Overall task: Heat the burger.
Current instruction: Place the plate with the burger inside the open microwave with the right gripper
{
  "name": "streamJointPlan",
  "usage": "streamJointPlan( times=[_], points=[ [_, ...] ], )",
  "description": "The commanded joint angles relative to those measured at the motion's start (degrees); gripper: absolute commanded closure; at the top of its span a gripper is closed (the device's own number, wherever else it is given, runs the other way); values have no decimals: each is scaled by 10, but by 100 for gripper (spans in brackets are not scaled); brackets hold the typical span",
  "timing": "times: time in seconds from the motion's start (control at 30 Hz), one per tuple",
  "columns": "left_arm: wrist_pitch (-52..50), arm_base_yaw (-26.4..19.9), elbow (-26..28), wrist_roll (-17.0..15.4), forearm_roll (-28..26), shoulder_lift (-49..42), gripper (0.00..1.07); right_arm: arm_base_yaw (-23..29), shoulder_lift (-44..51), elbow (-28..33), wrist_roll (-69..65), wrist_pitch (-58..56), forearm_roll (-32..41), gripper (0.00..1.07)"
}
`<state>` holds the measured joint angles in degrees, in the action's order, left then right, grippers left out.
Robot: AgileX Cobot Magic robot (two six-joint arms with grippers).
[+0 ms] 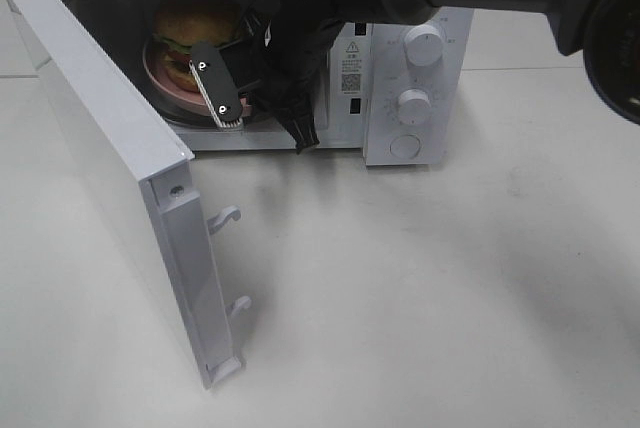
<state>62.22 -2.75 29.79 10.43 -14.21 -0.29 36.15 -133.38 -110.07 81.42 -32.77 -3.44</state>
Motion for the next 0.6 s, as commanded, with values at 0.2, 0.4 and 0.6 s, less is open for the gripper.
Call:
streamJointPlan(
  times=[0.2,0.4,0.6],
  points=[
    [-8,2,-2,-3,-4,-14,9,-1,-24,-55,-24,28,-18,107],
    [-8,2,-2,-3,-4,-14,9,-1,-40,-69,-34,27,-18,107],
    [-8,2,-2,-3,-4,-14,9,-6,-48,-69,-61,26,-21,101]
  ],
)
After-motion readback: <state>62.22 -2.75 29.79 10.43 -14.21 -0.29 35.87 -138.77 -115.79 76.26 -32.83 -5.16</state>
